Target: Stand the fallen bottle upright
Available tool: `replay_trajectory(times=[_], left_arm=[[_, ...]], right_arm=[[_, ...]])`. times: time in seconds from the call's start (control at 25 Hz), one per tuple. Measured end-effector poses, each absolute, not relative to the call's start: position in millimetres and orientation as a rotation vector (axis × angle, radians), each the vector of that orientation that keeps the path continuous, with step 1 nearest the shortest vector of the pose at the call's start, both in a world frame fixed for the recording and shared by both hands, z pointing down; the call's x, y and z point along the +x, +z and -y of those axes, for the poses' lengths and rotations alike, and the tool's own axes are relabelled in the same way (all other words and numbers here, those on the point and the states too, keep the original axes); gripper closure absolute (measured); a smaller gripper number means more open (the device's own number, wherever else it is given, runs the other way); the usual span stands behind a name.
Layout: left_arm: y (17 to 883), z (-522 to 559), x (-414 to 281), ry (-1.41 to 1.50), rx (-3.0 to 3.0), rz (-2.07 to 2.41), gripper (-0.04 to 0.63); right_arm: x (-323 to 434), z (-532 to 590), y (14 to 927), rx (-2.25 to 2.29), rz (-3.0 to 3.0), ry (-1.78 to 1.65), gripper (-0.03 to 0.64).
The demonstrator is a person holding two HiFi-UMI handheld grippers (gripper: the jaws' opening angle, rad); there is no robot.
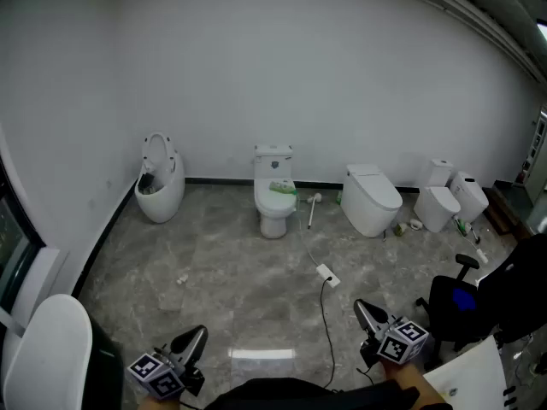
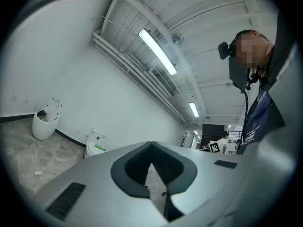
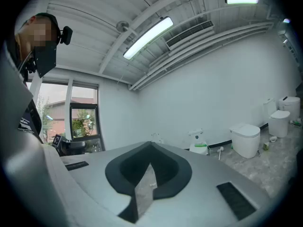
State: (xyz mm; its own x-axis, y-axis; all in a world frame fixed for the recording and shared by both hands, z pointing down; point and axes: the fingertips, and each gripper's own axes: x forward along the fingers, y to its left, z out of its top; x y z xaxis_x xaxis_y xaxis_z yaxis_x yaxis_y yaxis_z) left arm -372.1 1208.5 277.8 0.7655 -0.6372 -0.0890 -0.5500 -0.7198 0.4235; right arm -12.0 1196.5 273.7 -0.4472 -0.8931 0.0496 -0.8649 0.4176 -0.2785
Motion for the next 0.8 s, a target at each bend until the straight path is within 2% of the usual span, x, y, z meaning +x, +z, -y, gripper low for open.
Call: replay_trajectory(times=[0.36, 0.6, 0.8], left_arm=[[295, -1165, -420, -0.307, 2.575, 0.887, 0.572], [303, -1118, -400, -0.296, 2.576, 0.897, 0.572], [301, -1054, -358, -0.284, 2.586, 0.943, 0.573]], right_arm=[[-70, -1153, 287, -1.579, -2.581, -0.429, 0.606], [-49, -1099, 298, -1.568, -2.578, -0.435, 0.606], [-7, -1019, 307, -1.503, -2.591, -0.447, 0.606]])
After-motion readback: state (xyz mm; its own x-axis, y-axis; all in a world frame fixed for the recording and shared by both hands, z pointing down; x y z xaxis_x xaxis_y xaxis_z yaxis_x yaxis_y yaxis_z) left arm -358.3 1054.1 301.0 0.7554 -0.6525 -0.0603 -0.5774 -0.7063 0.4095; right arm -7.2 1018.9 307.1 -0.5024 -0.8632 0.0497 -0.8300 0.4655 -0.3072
